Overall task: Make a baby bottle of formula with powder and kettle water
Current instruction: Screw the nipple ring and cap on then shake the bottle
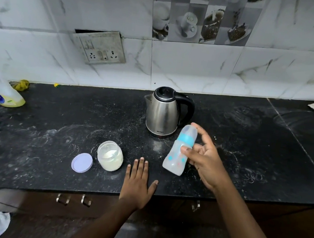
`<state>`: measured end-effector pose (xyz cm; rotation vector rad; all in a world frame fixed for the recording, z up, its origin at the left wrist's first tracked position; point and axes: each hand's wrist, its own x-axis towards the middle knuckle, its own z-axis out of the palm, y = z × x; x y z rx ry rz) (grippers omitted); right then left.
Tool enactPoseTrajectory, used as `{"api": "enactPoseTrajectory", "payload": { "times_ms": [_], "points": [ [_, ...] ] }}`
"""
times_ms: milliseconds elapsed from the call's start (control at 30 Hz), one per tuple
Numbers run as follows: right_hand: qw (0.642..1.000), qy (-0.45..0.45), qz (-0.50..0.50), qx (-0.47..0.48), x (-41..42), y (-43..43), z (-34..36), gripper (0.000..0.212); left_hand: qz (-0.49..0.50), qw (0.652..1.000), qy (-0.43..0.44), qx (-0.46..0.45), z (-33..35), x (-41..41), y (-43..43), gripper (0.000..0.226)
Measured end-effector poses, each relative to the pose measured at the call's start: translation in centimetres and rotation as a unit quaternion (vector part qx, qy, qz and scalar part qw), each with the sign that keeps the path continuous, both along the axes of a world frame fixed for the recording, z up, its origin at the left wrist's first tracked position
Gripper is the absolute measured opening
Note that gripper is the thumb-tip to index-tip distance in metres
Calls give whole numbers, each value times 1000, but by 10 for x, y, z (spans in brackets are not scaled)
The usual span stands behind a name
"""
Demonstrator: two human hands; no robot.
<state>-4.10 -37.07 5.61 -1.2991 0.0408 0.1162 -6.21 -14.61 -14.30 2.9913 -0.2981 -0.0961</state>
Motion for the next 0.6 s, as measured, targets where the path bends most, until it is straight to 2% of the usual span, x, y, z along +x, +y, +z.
{"api": "enactPoseTrajectory", "payload": {
  "times_ms": [33, 133, 233, 367, 467, 500, 600],
  "points": [
    [1000, -4, 0, -1, 0, 1, 1, 76, -1, 1000, -4, 4, 0, 1, 0, 87],
    [995, -10, -88, 42, 3, -3, 0, 72, 2, 1000, -6, 1, -1, 1, -1, 87],
    [1000, -17, -13, -7, -2, -3, 4, 77, 2, 1000, -4, -3, 0, 0, 0, 89],
    [995, -6, -91, 32, -1, -5, 1, 72, 4, 1000, -7, 4, 0, 0, -1, 88],
    [1000, -1, 5, -12, -6, -1, 2, 75, 2, 1000, -12, 3, -1, -1, -1, 87],
    [1000, -1, 9, -14, -7, 0, 1, 75, 3, 1000, -15, 4, -1, 0, -1, 86],
    [996, 6, -90, 26, -5, -1, -4, 69, 6, 1000, -13, 6, 0, 0, -2, 86]
  ]
}}
